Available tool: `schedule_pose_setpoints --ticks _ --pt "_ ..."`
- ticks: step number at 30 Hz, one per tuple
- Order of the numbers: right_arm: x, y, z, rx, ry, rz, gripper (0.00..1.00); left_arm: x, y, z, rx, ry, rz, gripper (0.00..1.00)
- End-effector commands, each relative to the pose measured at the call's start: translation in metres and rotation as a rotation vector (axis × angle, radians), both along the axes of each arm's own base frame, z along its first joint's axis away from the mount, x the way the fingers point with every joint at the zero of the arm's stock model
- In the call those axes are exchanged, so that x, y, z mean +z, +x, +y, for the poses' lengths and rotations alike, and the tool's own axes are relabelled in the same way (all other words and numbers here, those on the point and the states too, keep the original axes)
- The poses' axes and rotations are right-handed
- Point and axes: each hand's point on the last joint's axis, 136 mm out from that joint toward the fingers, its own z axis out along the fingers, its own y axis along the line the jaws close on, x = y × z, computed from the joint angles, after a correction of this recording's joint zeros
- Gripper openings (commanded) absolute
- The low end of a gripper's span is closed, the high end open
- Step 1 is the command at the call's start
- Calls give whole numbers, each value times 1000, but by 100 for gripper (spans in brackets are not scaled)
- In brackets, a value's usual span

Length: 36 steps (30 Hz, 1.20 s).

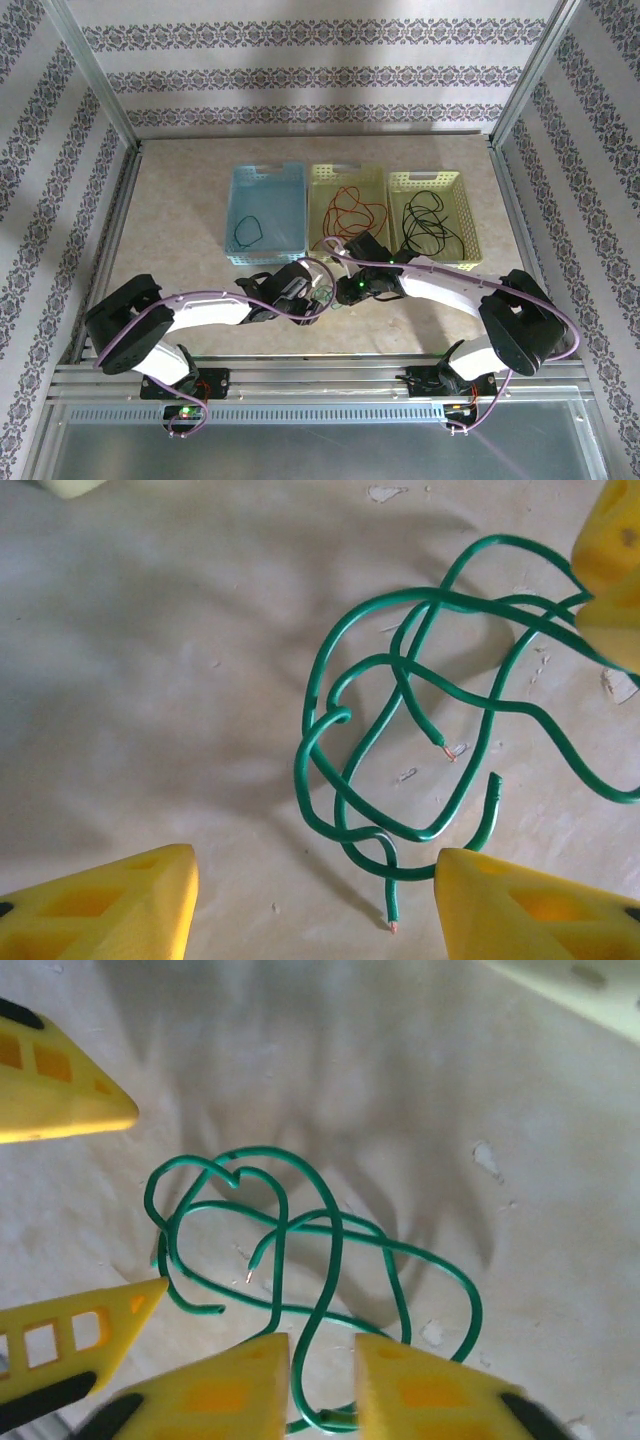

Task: Untangle the cables

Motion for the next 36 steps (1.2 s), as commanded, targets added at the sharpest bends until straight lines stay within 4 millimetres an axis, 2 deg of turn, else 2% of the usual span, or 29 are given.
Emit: schedule_pose_setpoints --ticks 1,2,4,9,13,17,23,26,31,34,36 --pt "-4 -1 -9 -26 -31 -29 5 14 10 -20 -6 -64 -46 62" --pt "-3 0 -11 -36 -30 -37 0 14 11 -22 -7 -71 -47 60" --pt "0 2 -14 -51 -24 -51 0 15 13 -25 -2 -87 -55 53" --pt "9 2 -17 -63 17 -76 0 13 17 -34 -5 -116 -56 19" --pt "17 3 -23 -85 33 -104 0 11 20 -38 1 -118 -55 0" --pt "26 12 -41 -176 47 -155 0 12 22 -31 29 -109 -68 0" --pt "39 29 -78 -377 108 -209 0 13 16 -24 43 -123 -66 0" --pt "42 26 -79 -373 166 -194 0 18 13 -26 23 -152 -67 0" --pt "39 11 -60 -256 210 -135 0 36 5 -47 -77 -233 -54 25" --pt "41 8 -49 -202 221 -136 0 41 7 -56 -104 -243 -53 44" --pt "42 4 -41 -163 225 -131 0 42 11 -60 -111 -245 -62 50"
